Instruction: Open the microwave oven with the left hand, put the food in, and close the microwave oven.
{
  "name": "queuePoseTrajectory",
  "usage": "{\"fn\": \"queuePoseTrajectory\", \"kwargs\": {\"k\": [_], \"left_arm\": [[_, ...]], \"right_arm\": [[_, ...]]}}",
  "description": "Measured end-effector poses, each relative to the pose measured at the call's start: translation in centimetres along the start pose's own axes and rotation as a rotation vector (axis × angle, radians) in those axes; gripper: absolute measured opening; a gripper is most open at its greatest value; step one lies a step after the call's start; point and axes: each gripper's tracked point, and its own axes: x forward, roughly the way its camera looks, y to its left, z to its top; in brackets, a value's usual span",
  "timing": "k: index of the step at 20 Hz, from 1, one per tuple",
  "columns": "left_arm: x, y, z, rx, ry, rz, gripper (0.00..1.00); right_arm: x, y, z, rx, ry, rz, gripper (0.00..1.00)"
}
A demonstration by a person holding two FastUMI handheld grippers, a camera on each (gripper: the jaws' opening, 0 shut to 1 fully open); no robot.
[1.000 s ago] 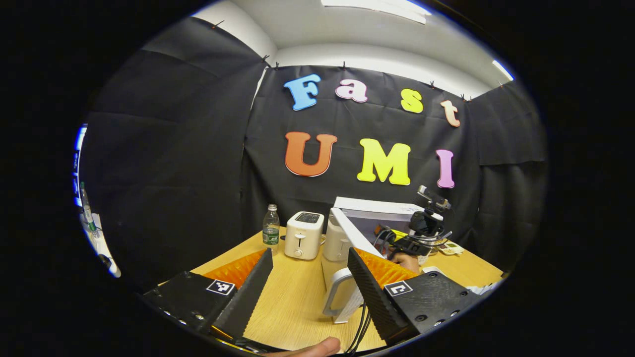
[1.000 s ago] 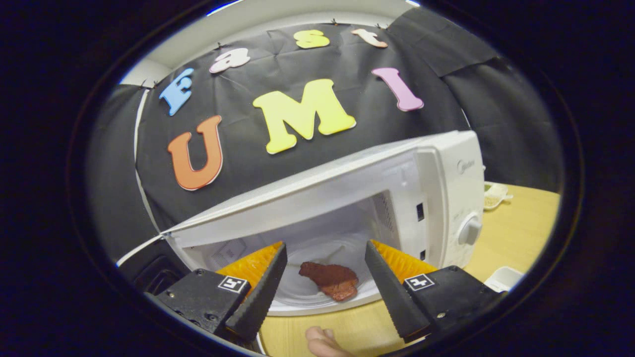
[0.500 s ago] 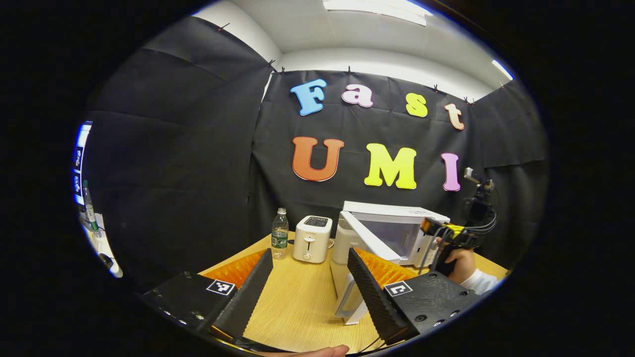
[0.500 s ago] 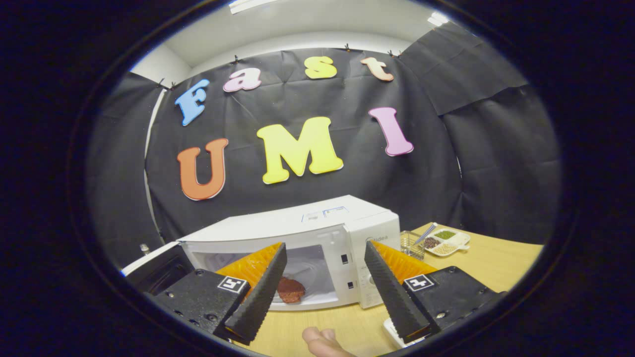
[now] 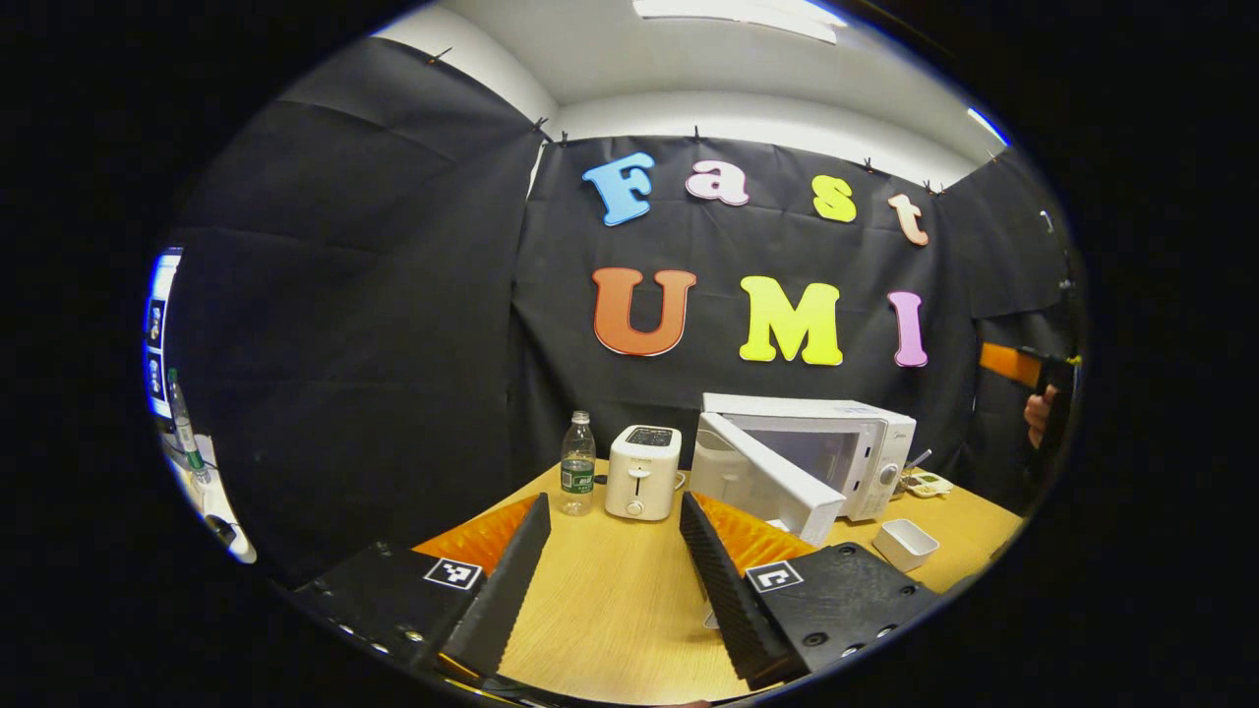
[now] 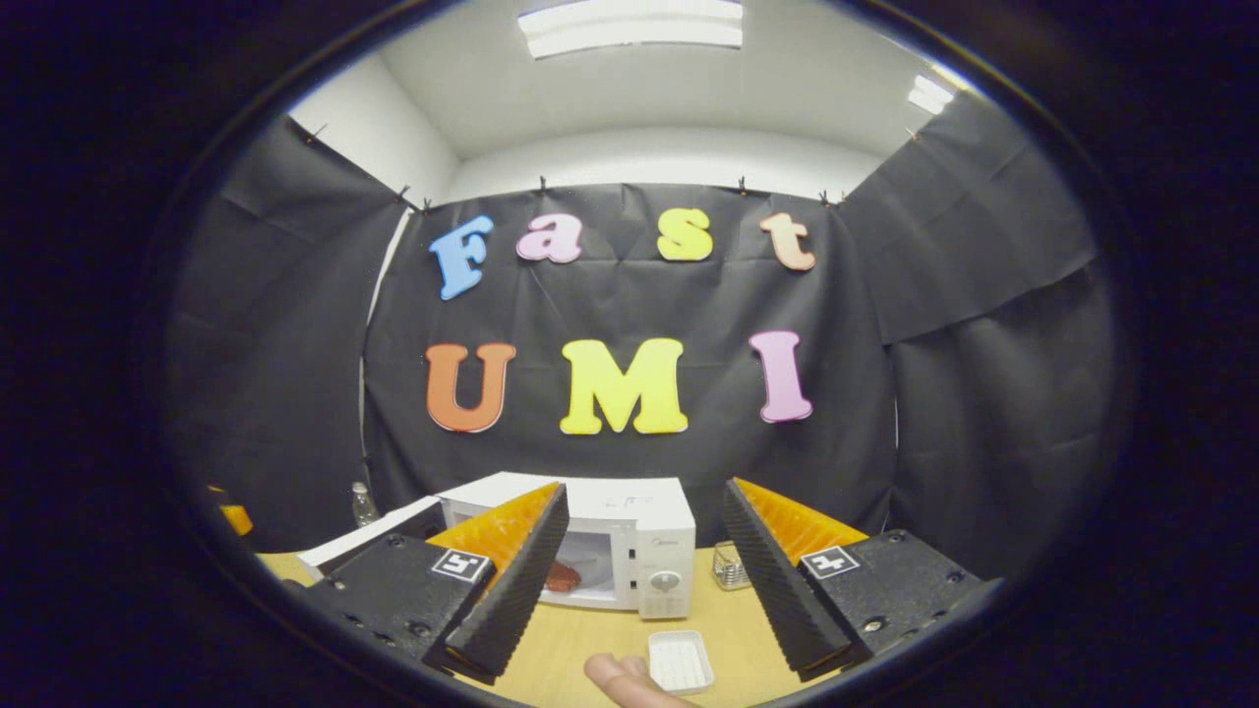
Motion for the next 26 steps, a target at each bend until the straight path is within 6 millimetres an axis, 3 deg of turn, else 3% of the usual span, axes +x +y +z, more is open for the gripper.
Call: {"fn": "queuePoseTrajectory", "kwargs": {"k": [2, 3, 4, 5, 7, 11, 17, 20, 21, 22, 23, 24, 25, 26], "left_arm": [[0.7, 1.0, 0.2, 0.014, -0.024, 0.027, 0.46], [1.1, 0.8, 0.0, 0.003, -0.021, 0.013, 0.24], [1.5, -0.4, -0.6, -0.017, -0.002, -0.033, 0.30], [1.8, -1.1, -1.2, -0.027, 0.009, -0.067, 0.29], [3.5, -1.6, -1.8, -0.011, 0.026, -0.106, 0.01], [6.2, -3.3, -4.1, -0.009, 0.065, -0.159, 0.00], [9.2, -5.8, -7.9, -0.128, 0.132, -0.226, 0.00], [9.9, -7.3, -9.0, -0.134, 0.134, -0.272, 0.00], [9.6, -7.8, -9.0, -0.133, 0.129, -0.292, 0.00], [9.4, -8.5, -8.9, -0.139, 0.128, -0.315, 0.00], [9.0, -9.2, -8.7, -0.141, 0.124, -0.333, 0.00], [8.7, -9.7, -8.5, -0.133, 0.120, -0.349, 0.00], [8.5, -10.4, -8.4, -0.124, 0.119, -0.363, 0.00], [8.5, -11.0, -8.5, -0.116, 0.121, -0.376, 0.00]], "right_arm": [[-3.6, -0.6, 2.2, 0.014, -0.020, 0.036, 1.00], [-5.4, -1.1, 3.2, 0.013, -0.029, 0.050, 1.00], [-6.9, -1.7, 4.0, 0.006, -0.040, 0.059, 1.00], [-8.4, -2.4, 4.9, -0.001, -0.059, 0.062, 1.00], [-11.0, -4.0, 6.5, -0.028, -0.099, 0.057, 1.00], [-14.2, -7.5, 7.5, -0.042, -0.133, 0.006, 1.00], [-15.8, -10.0, 8.3, -0.040, -0.132, -0.010, 1.00], [-16.8, -11.0, 8.6, -0.051, -0.143, -0.024, 1.00], [-16.9, -11.1, 8.6, -0.051, -0.144, -0.025, 0.90], [-16.9, -11.2, 8.6, -0.051, -0.144, -0.024, 1.00], [-16.9, -11.3, 8.7, -0.051, -0.146, -0.023, 0.90], [-16.9, -11.5, 8.6, -0.051, -0.146, -0.021, 1.00], [-16.9, -11.6, 8.6, -0.050, -0.146, -0.021, 1.00], [-17.0, -11.8, 8.5, -0.048, -0.146, -0.021, 0.90]]}}
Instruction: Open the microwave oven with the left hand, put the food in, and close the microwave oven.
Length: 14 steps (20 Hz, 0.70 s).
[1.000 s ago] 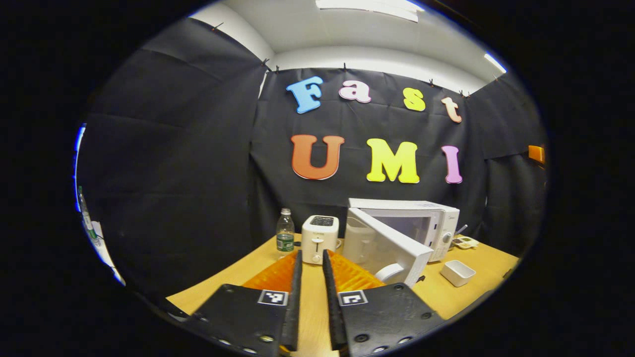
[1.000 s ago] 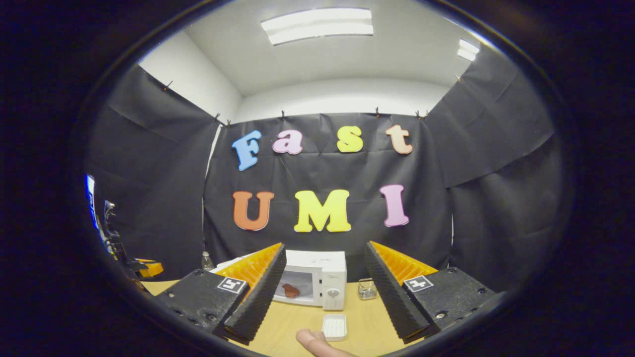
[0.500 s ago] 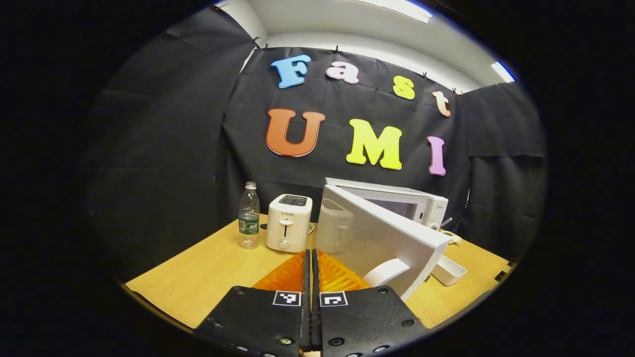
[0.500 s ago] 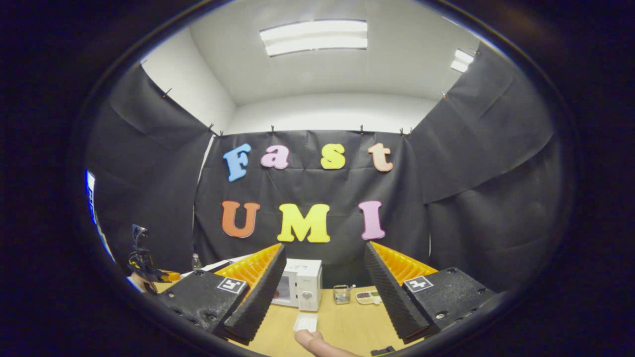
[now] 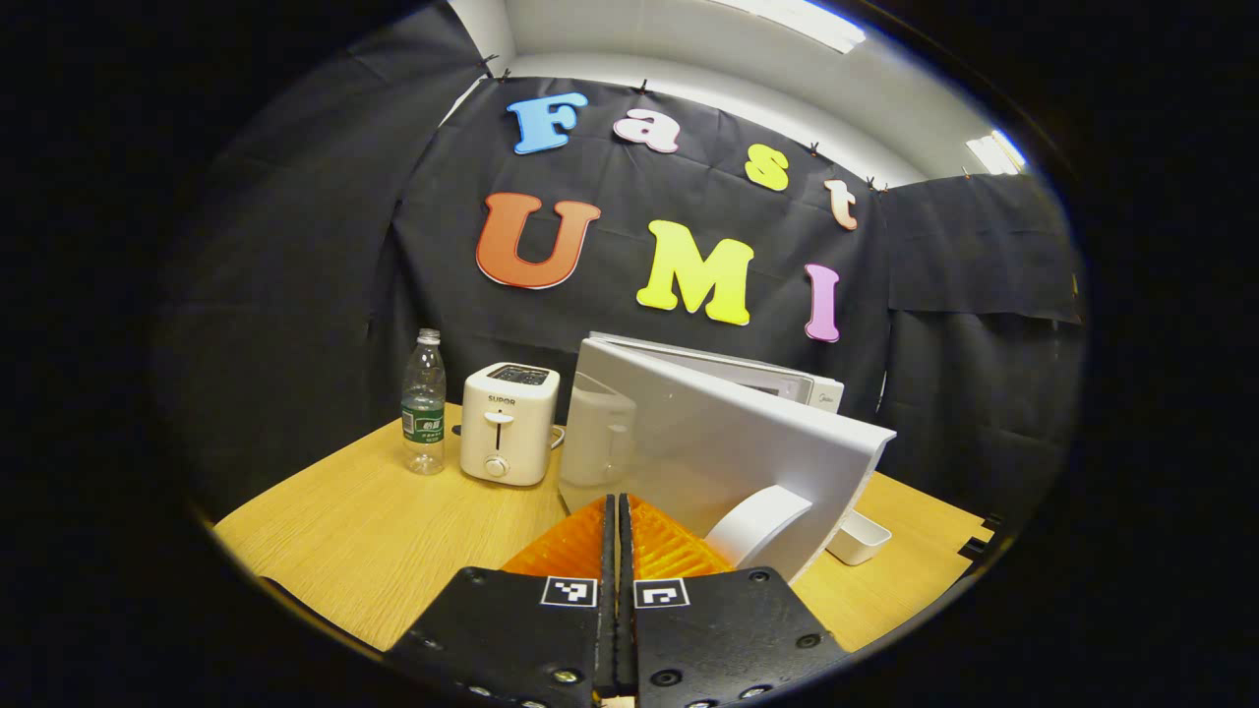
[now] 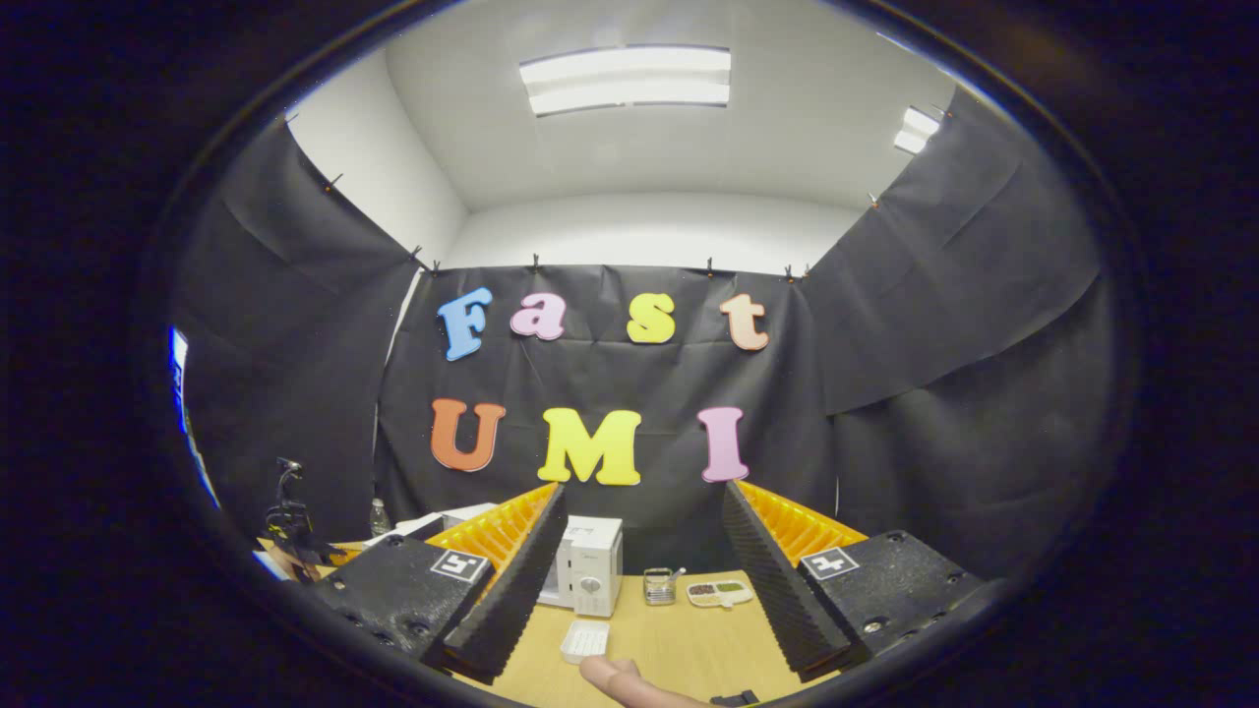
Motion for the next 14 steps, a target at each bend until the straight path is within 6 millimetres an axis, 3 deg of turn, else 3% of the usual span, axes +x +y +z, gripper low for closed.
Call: {"fn": "queuePoseTrajectory", "kwargs": {"k": [1, 9, 10, 11, 12, 13, 14], "left_arm": [[0.2, -0.7, -0.1, 0.008, 0.007, -0.015, 0.00], [2.8, -6.2, -1.3, 0.067, 0.032, -0.083, 0.00], [3.4, -6.9, -1.4, 0.070, 0.035, -0.090, 0.00], [4.0, -7.5, -1.5, 0.072, 0.036, -0.091, 0.00], [4.6, -8.1, -1.7, 0.075, 0.042, -0.097, 0.00], [5.2, -8.8, -2.0, 0.084, 0.054, -0.107, 0.00], [5.9, -9.5, -2.4, 0.093, 0.059, -0.114, 0.00]], "right_arm": [[0.0, -0.1, 0.0, -0.002, 0.003, 0.000, 1.00], [-0.9, -1.2, 0.3, -0.036, 0.001, -0.007, 1.00], [-1.0, -1.5, 0.5, -0.043, -0.004, -0.011, 0.90], [-1.2, -1.7, 0.6, -0.048, -0.009, -0.014, 0.90], [-1.4, -1.9, 0.7, -0.052, -0.016, -0.016, 1.00], [-1.5, -2.1, 0.9, -0.055, -0.028, -0.014, 0.90], [-1.5, -2.2, 0.8, -0.056, -0.031, -0.011, 1.00]]}}
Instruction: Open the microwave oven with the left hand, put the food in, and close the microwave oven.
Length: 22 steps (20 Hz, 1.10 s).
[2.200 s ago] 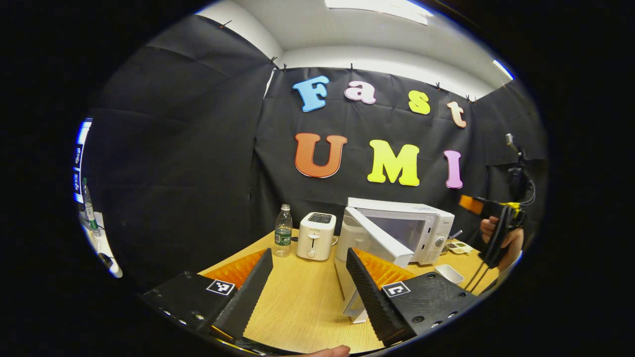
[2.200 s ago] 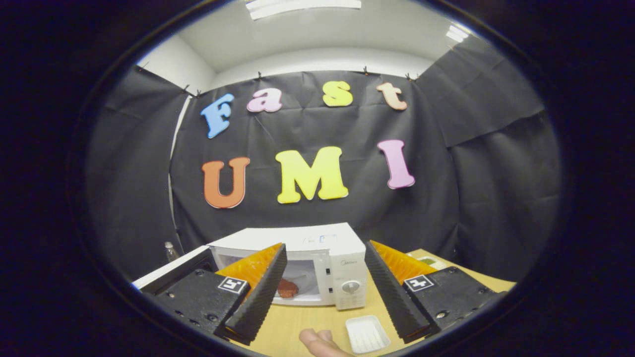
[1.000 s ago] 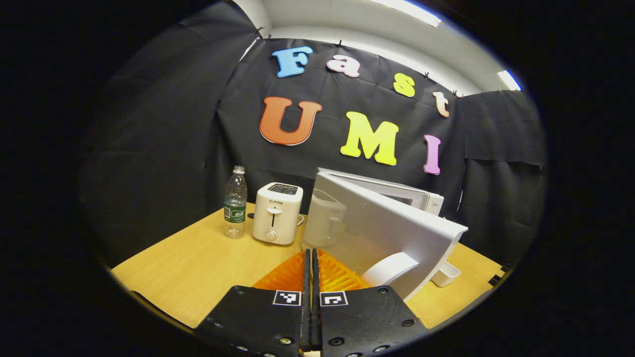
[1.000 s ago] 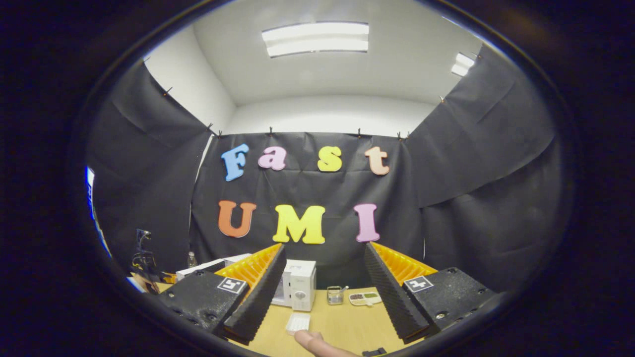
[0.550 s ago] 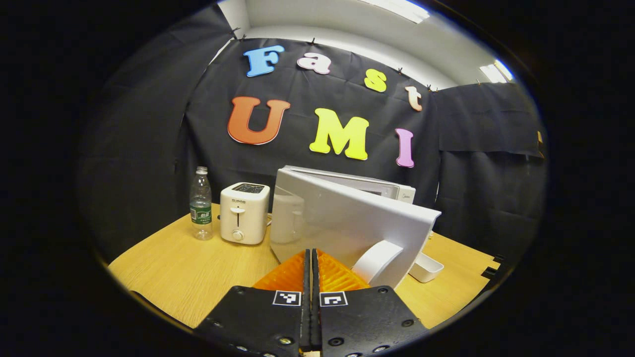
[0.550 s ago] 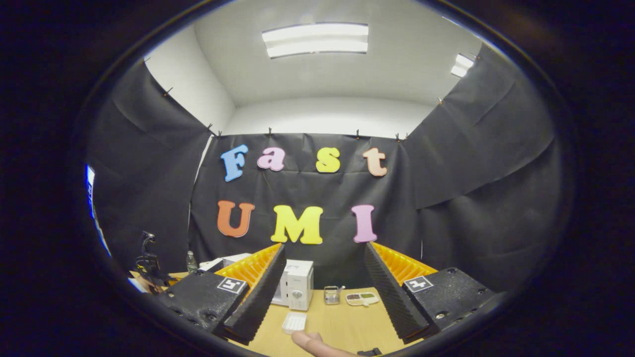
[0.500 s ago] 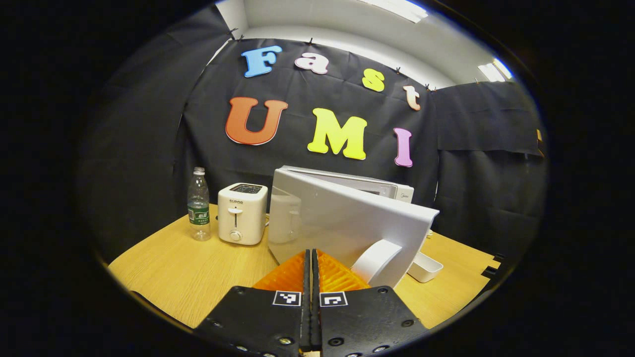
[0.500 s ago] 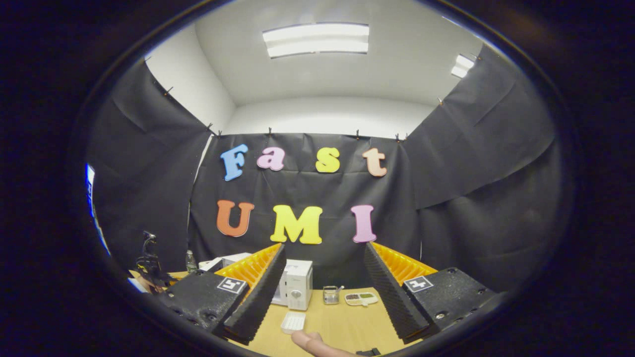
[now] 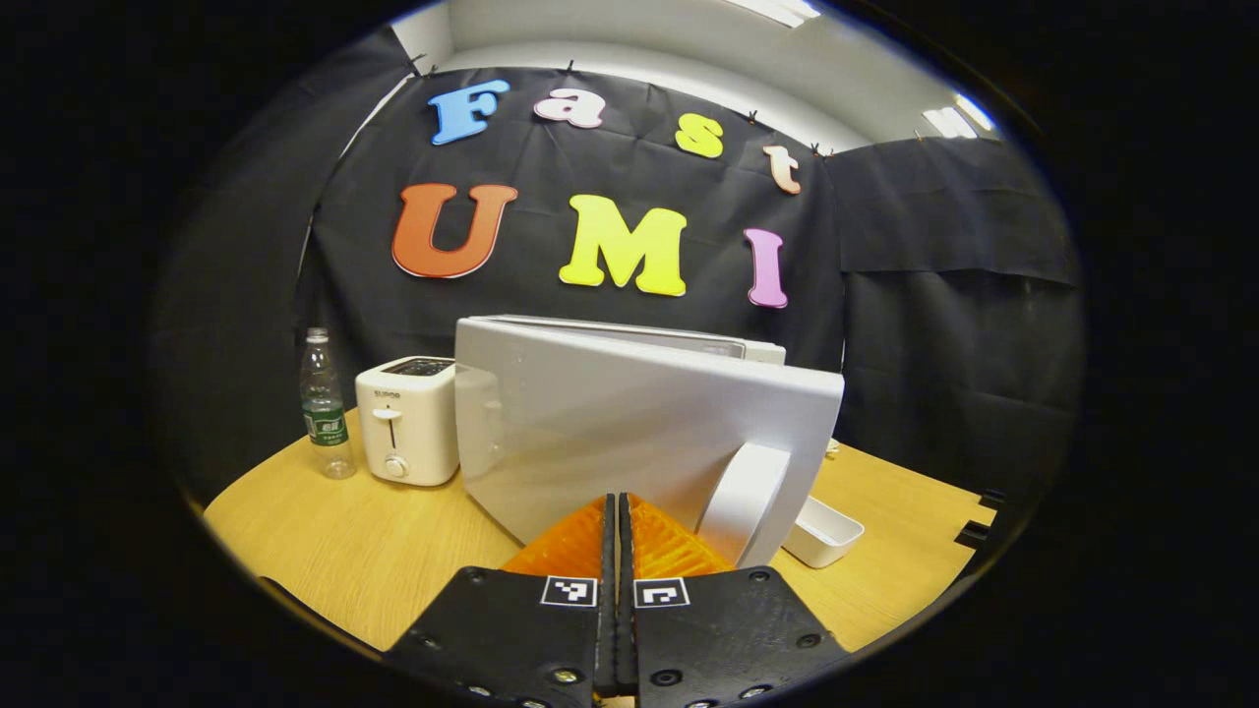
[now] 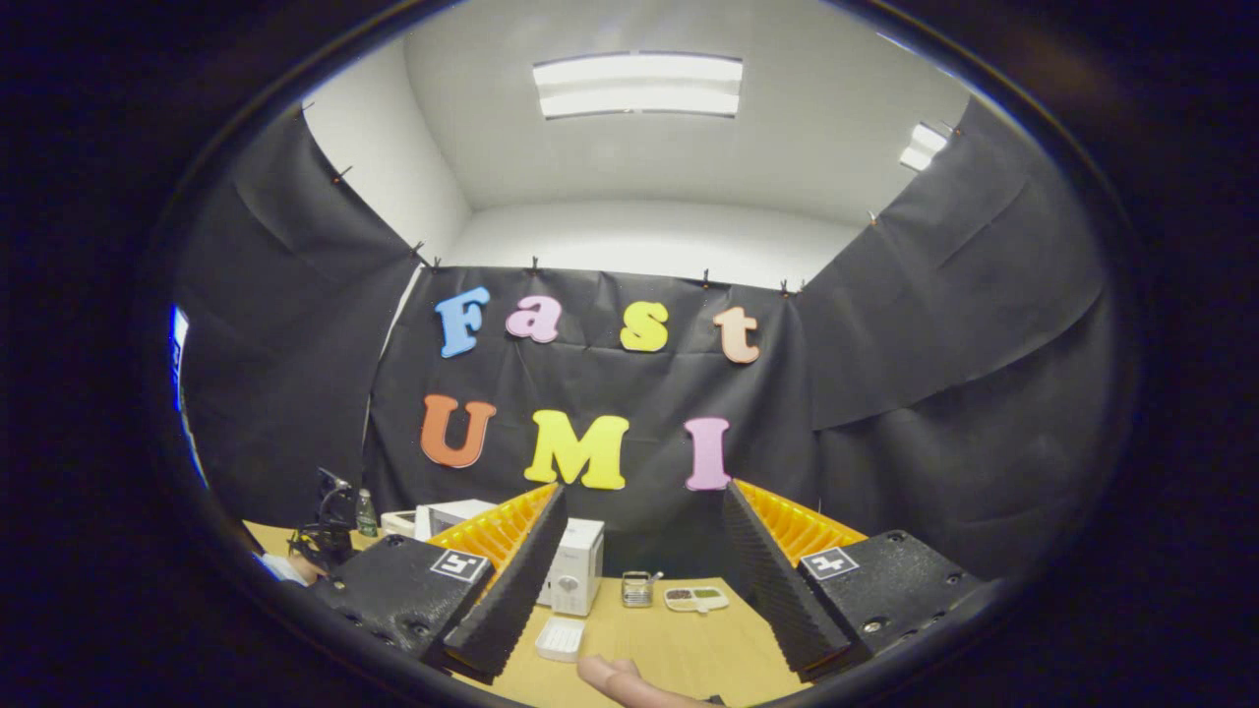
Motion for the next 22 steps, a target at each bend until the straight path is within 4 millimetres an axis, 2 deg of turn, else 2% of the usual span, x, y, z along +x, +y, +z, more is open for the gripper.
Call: {"fn": "queuePoseTrajectory", "kwargs": {"k": [1, 2, 7, 8, 11, 12, 18, 22], "left_arm": [[0.6, -0.7, -0.1, 0.011, 0.004, -0.005, 0.00], [1.1, -1.3, -0.1, 0.023, 0.004, -0.012, 0.00], [4.4, -4.2, -0.7, 0.052, 0.001, -0.050, 0.00], [5.1, -4.6, -0.5, 0.049, -0.007, -0.053, 0.00], [7.4, -5.7, -0.5, 0.043, -0.007, -0.053, 0.00], [8.1, -6.0, -0.6, 0.041, -0.003, -0.050, 0.00], [12.9, -6.9, -0.8, 0.026, -0.012, 0.000, 0.00], [16.1, -7.4, -0.2, -0.004, -0.014, 0.014, 0.00]], "right_arm": [[-0.1, -0.4, -0.5, 0.003, 0.006, -0.002, 0.90], [-0.1, -0.7, -0.7, 0.008, 0.011, -0.002, 1.00], [0.6, -3.5, -2.4, 0.017, 0.041, -0.037, 1.00], [0.8, -4.0, -2.5, 0.013, 0.045, -0.050, 0.90], [1.0, -5.1, -3.1, 0.017, 0.051, -0.068, 0.90], [1.0, -5.3, -3.4, 0.020, 0.052, -0.070, 1.00], [1.7, -7.1, -5.1, 0.043, 0.067, -0.090, 1.00], [2.5, -8.7, -7.0, 0.032, 0.086, -0.095, 1.00]]}}
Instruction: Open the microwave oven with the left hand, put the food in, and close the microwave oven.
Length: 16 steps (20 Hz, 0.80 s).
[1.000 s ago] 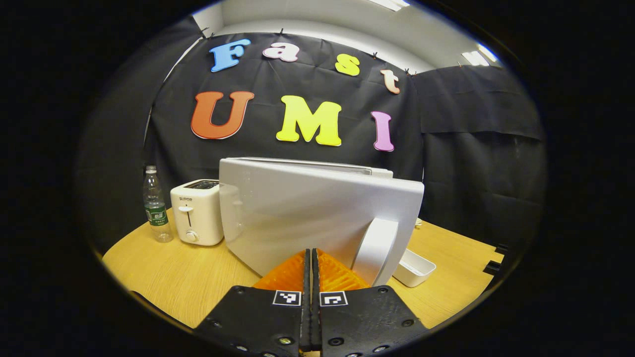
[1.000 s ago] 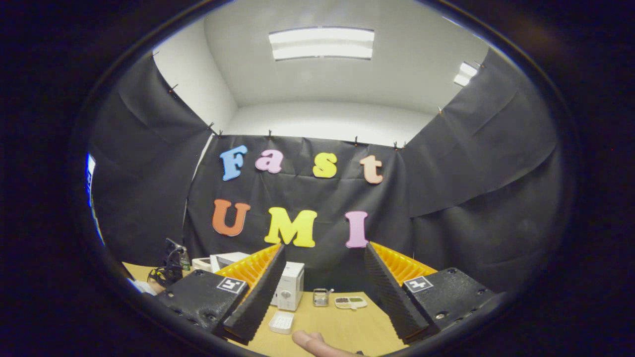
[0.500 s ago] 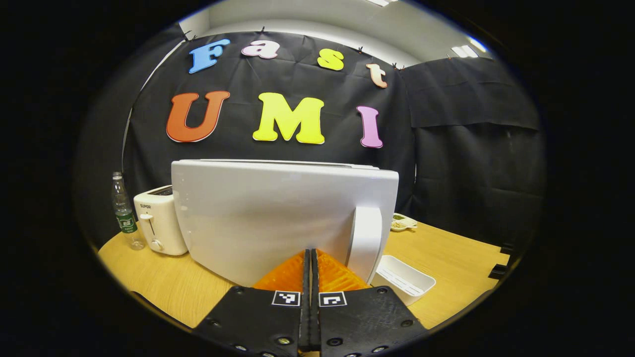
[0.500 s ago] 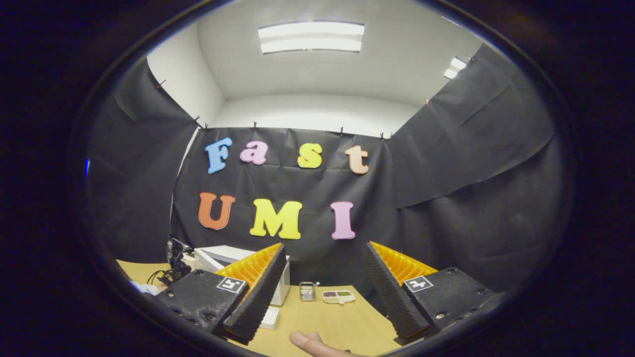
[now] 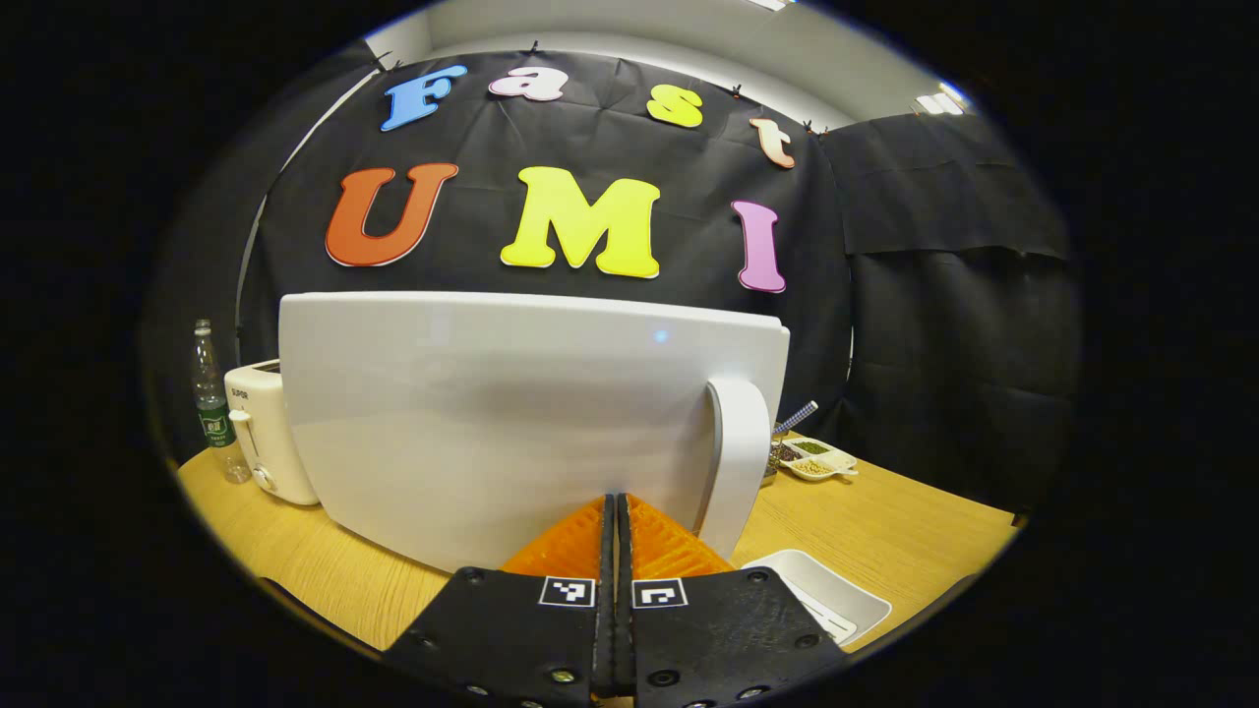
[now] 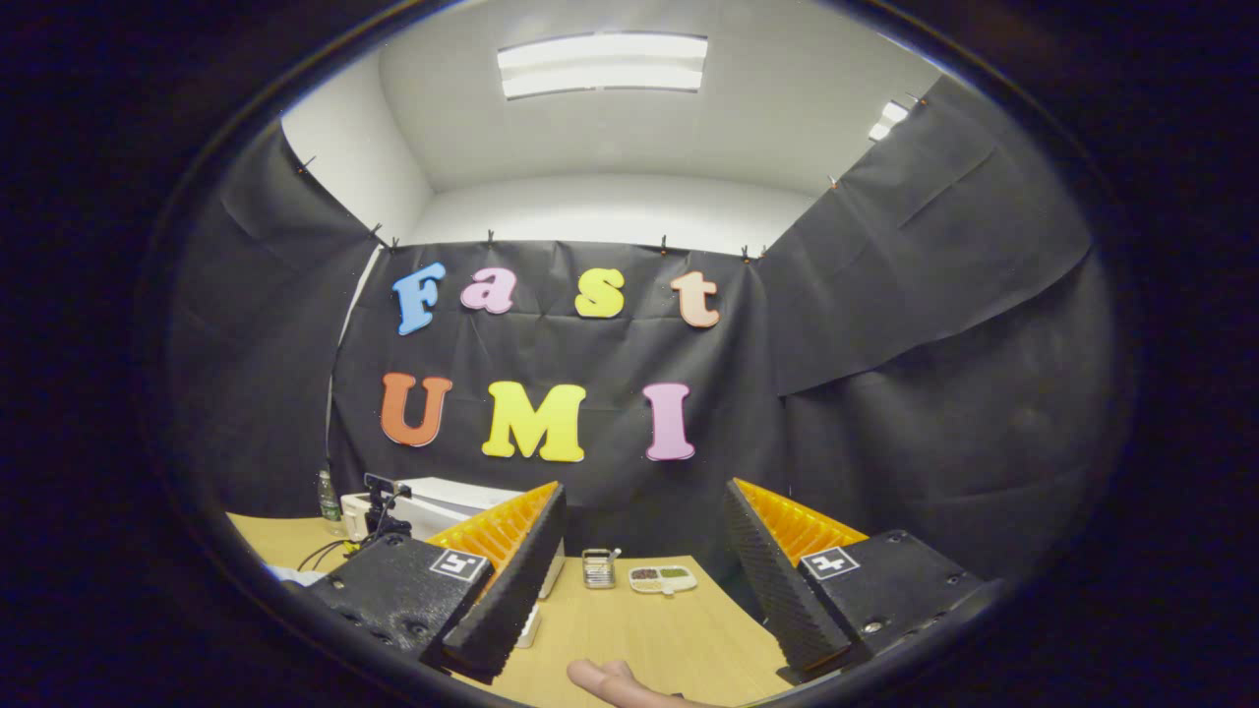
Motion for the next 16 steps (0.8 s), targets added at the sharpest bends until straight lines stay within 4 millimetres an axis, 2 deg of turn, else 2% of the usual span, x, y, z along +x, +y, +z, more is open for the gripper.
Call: {"fn": "queuePoseTrajectory", "kwargs": {"k": [2, 3, 4, 5, 6, 7, 8, 9, 10, 11, 14, 15, 16], "left_arm": [[1.5, -0.4, 0.5, -0.007, -0.005, -0.005, 0.00], [2.2, -0.5, 0.8, -0.005, -0.008, 0.000, 0.00], [3.0, -0.7, 1.1, -0.003, -0.007, 0.002, 0.00], [3.9, -0.9, 1.4, 0.003, -0.007, 0.008, 0.00], [4.7, -0.8, 1.6, 0.017, 0.004, 0.028, 0.00], [5.4, -1.0, 1.7, 0.030, 0.014, 0.027, 0.00], [6.0, -1.2, 1.4, 0.050, 0.043, 0.035, 0.00], [6.0, -1.2, 2.0, 0.077, 0.014, 0.041, 0.00], [6.1, -1.1, 1.5, 0.083, 0.036, 0.045, 0.01], [5.9, -1.1, 1.4, 0.083, 0.038, 0.045, 0.00], [5.9, -0.9, 1.2, 0.089, 0.053, 0.068, 0.00], [5.9, -0.8, 1.3, 0.096, 0.054, 0.078, 0.00], [6.0, -0.8, 1.2, 0.099, 0.058, 0.083, 0.00]], "right_arm": [[0.6, -1.3, -0.7, 0.001, 0.003, -0.024, 1.00], [0.9, -1.8, -1.1, 0.005, 0.008, -0.033, 0.90], [1.3, -2.0, -1.7, 0.011, 0.016, -0.037, 1.00], [1.6, -2.2, -2.4, 0.019, 0.026, -0.036, 1.00], [1.8, -2.3, -3.0, 0.026, 0.040, -0.033, 0.91], [2.0, -2.4, -3.6, 0.030, 0.051, -0.028, 1.00], [2.3, -2.6, -4.3, 0.031, 0.066, -0.027, 1.00], [2.4, -2.8, -4.8, 0.032, 0.081, -0.024, 1.00], [2.5, -2.8, -5.2, 0.034, 0.090, -0.019, 1.00], [2.6, -2.9, -5.3, 0.040, 0.091, -0.018, 0.91], [2.6, -3.4, -5.5, 0.038, 0.103, -0.036, 0.91], [2.4, -3.5, -5.4, 0.033, 0.105, -0.039, 1.00], [2.3, -3.4, -5.3, 0.031, 0.104, -0.041, 0.91]]}}
